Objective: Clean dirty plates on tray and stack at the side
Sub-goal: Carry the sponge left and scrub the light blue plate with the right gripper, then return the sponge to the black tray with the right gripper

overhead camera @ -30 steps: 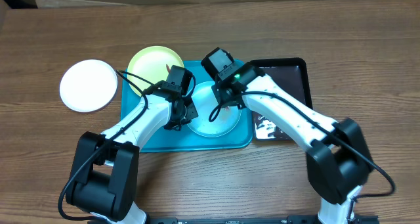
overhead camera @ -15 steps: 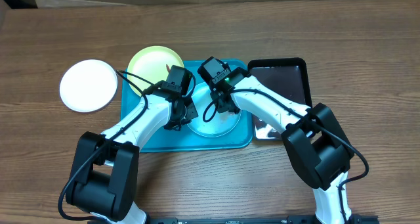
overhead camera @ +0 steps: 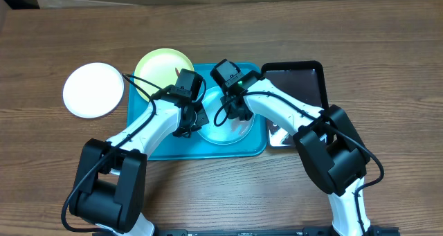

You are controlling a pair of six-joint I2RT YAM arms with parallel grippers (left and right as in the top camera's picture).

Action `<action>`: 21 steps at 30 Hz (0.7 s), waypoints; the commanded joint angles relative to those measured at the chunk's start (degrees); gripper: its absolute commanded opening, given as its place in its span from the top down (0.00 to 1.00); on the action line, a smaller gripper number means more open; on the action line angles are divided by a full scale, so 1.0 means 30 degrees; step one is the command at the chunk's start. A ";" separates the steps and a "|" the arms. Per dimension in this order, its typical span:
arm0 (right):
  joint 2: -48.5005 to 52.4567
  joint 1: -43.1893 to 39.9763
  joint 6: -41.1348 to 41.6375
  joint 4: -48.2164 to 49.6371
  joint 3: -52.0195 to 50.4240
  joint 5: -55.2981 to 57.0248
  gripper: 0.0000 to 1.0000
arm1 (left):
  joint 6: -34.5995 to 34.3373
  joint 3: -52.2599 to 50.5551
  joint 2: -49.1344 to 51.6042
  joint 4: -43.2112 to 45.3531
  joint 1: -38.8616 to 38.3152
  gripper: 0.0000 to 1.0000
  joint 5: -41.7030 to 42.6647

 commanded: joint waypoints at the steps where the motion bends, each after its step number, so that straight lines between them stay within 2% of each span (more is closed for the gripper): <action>1: 0.1071 0.0277 -0.0998 0.0007 -0.0350 -0.5442 0.96 | 0.0430 -0.0189 -0.0408 0.0029 -0.0138 0.96 0.0087; 11: 0.0714 -0.0321 -0.2368 -0.0102 0.0022 -1.0528 0.96 | 0.0437 -0.0189 -0.0408 0.0029 -0.0138 0.96 0.0080; 21: -0.2055 -0.4488 -0.3810 -0.1311 0.0561 -1.6801 0.96 | 0.0430 -0.0189 -0.0408 0.0029 -0.0138 0.96 0.0073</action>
